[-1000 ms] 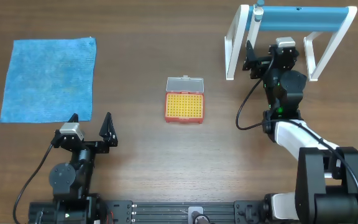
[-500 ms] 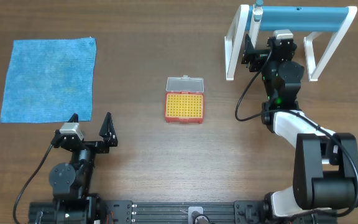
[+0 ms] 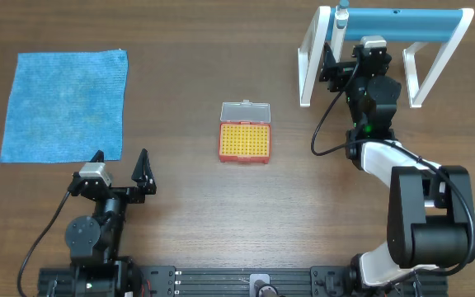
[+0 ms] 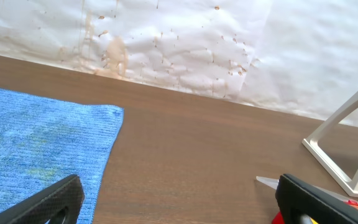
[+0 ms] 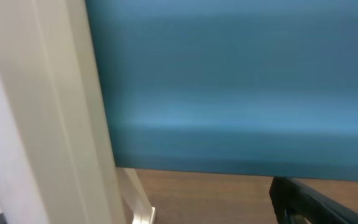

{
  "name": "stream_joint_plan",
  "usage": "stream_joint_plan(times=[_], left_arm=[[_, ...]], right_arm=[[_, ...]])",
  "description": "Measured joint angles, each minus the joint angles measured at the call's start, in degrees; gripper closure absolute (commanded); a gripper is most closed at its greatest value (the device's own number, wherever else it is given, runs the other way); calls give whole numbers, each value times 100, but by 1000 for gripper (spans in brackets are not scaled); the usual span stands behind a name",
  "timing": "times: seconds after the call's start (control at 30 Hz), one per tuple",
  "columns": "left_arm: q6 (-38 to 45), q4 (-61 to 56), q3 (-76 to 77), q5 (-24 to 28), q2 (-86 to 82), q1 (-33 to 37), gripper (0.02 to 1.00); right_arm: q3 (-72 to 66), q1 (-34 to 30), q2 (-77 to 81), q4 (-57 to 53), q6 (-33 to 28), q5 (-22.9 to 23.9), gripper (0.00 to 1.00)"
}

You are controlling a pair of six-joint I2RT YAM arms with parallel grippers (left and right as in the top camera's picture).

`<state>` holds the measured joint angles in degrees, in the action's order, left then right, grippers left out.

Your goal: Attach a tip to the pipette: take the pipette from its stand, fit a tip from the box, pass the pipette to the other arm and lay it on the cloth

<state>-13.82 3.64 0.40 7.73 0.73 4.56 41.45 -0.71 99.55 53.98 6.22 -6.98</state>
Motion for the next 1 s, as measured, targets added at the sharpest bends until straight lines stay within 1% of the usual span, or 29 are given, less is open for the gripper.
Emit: stream_joint_plan(times=[0.03, 0.07, 0.1, 0.13, 0.17, 0.2, 0.23, 0.37, 0.5, 1.0], left_arm=[[0, 0, 0, 0, 0, 0, 20], [0, 0, 0, 0, 0, 0, 20], [0, 0, 0, 0, 0, 0, 23], [0, 0, 0, 0, 0, 0, 20], [2, 0, 0, 0, 0, 0, 20], [0, 0, 0, 0, 0, 0, 23], [0, 0, 0, 0, 0, 0, 20], [0, 0, 0, 0, 0, 0, 20], [0, 0, 0, 0, 0, 0, 20], [0, 0, 0, 0, 0, 0, 23]], right_arm=[[11, 0, 2, 0, 0, 0, 77], [15, 0, 2, 0, 2, 0, 143], [22, 2, 4, 4, -9, -2, 415], [24, 0, 4, 0, 24, -4, 610], [28, 2, 11, 0, 9, -11, 671], [33, 2, 17, 4, 35, -74, 814], [37, 2, 26, 2, 39, -131, 915], [46, 9, 42, -20, 61, -302, 919], [46, 13, 44, -35, 61, -367, 919], [46, 13, -42, -42, 61, -372, 917]])
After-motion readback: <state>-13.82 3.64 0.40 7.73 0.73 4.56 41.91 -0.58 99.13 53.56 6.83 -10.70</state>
